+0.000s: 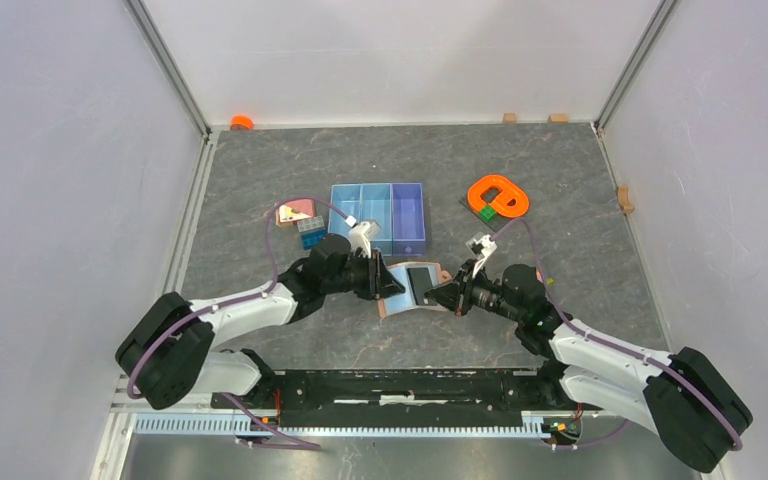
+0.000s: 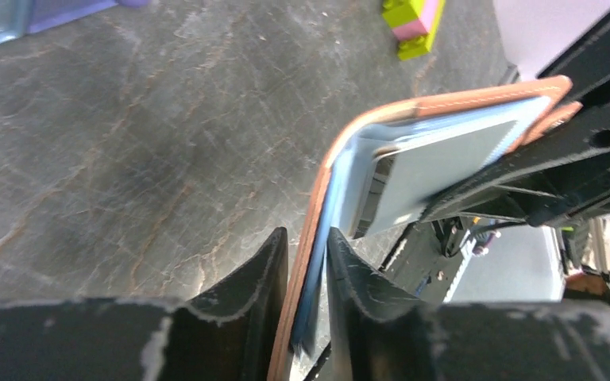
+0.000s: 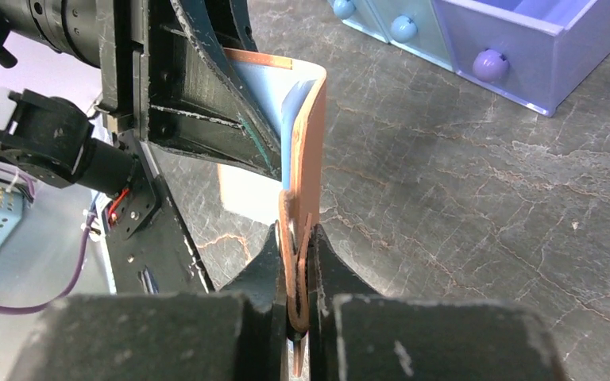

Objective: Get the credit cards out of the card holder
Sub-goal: Open the card holder.

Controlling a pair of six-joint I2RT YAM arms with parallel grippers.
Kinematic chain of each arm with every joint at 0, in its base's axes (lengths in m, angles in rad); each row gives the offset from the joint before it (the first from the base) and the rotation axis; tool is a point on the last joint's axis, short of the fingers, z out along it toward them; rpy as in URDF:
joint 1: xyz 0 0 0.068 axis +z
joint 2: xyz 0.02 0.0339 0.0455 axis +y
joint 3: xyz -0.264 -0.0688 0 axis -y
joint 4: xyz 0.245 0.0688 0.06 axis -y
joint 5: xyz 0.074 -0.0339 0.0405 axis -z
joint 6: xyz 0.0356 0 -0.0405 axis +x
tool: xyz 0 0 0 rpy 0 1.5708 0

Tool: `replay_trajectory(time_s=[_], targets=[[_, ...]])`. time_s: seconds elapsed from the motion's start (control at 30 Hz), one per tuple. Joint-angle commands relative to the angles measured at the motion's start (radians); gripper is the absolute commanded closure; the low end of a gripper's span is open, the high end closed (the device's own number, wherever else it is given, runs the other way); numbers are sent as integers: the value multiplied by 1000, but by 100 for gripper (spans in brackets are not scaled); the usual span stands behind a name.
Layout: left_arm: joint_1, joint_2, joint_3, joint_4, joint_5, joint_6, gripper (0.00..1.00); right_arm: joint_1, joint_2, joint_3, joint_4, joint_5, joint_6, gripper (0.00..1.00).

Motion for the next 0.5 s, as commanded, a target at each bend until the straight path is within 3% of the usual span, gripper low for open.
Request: replay_trajectory(time_s=[0.0, 0.07, 0.13, 0.23, 0.37, 0.47], targets=[[14, -32, 77, -231, -267, 69, 63, -24, -38, -16, 117, -38, 65, 100], [16, -65, 95, -326, -415, 63, 53, -33, -39, -23, 122, -36, 78, 100], [17, -127, 82, -349, -472, 68, 51, -42, -35, -28, 122, -29, 89, 100], [17, -250, 11, -270, -443, 67, 48, -52, -30, -35, 117, -9, 103, 100], [16, -377, -97, -28, -199, 75, 50, -59, -25, -40, 122, -3, 113, 100], [15, -423, -104, -32, -199, 73, 48, -59, -28, -40, 110, 15, 114, 100]])
